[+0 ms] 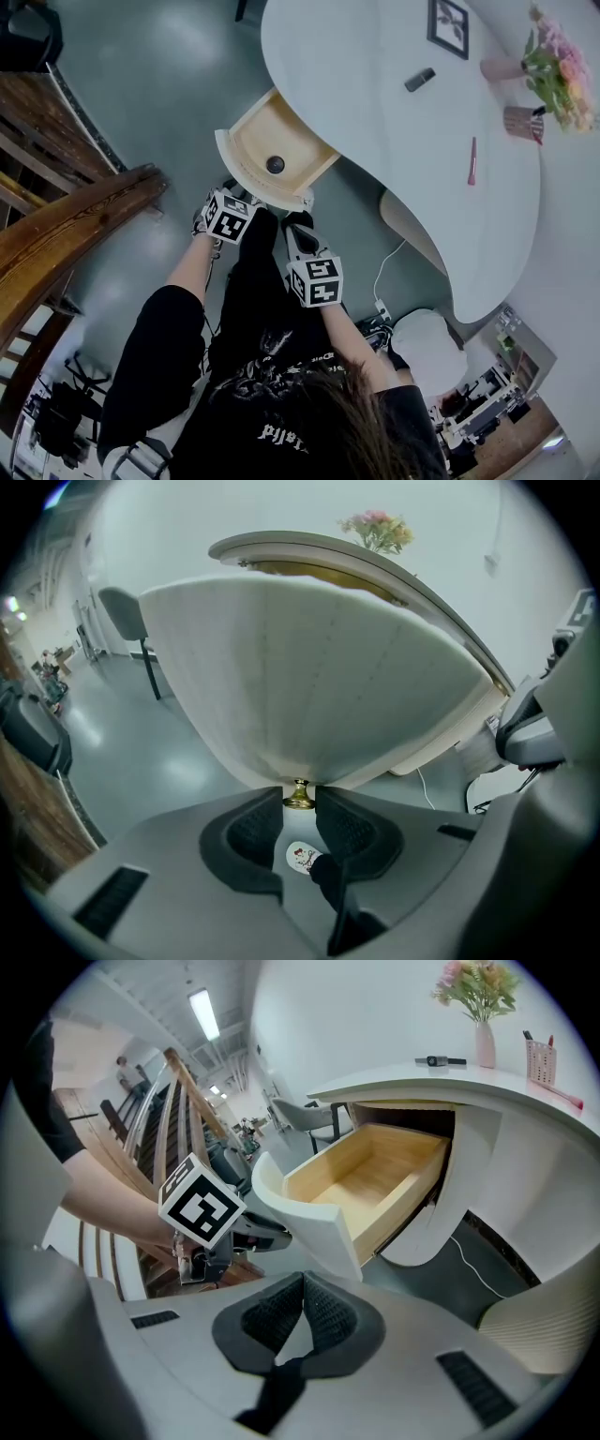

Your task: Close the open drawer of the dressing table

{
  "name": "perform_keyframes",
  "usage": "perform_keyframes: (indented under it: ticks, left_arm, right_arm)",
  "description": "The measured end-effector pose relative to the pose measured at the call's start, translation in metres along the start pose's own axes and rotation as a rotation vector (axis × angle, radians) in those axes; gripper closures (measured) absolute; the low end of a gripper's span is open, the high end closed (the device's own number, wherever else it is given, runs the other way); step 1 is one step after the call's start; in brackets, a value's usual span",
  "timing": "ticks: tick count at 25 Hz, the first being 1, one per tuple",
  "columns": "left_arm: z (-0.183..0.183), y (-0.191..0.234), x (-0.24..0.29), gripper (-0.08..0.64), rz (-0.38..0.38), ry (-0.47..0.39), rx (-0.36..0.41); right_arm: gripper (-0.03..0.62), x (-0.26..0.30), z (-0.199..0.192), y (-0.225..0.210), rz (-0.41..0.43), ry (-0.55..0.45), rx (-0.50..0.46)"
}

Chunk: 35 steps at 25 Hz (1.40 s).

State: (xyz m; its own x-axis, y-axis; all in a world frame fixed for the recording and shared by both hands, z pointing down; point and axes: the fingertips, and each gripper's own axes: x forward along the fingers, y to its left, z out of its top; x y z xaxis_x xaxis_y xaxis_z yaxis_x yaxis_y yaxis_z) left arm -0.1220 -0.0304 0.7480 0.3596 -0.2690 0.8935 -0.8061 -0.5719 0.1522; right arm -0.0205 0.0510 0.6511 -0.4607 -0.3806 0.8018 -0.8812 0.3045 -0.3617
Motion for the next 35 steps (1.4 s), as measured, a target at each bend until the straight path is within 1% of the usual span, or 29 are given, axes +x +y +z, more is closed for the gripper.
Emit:
perform_keyframes:
  ticks: [5, 8, 14, 19, 24, 31, 35]
  left_arm:
    - [0.0, 0.0, 0.001, 0.44, -0.005, 0.01, -0.011]
    - [0.002, 0.002, 0.001, 0.44, -0.007, -0.005, -0.031]
    - [0.007, 0.0, 0.003, 0.442, 0.004, -0.01, -0.031]
    - [0.017, -0.001, 0.005, 0.443, 0.011, -0.017, -0.021]
    - [0.025, -0.003, 0.009, 0.443, 0.031, -0.016, -0.028]
    - [0.04, -0.004, 0.016, 0.444, 0.014, -0.024, -0.009]
    - [0.048, -0.006, 0.02, 0.445, 0.024, -0.032, -0.028]
  right_arm:
    - [0.566, 0.002, -0.005, 0.001, 0.008, 0.021, -0.006]
    - [0.566, 0.0, -0.009, 0.002, 0.012, 0.026, 0.012]
    - [0.566, -0.002, -0.016, -0.005, -0.007, 0.032, 0.049]
    - [0.566, -0.005, -0.011, -0.009, -0.02, 0.009, 0.067]
    - [0.566, -0.007, -0.014, -0.012, -0.036, 0.022, 0.054]
    - [0.566, -0.011, -0.016, -0.023, -0.057, 0.024, 0.084]
    - [0.566, -0.013, -0.022, -0.029, -0.062, 0.035, 0.094]
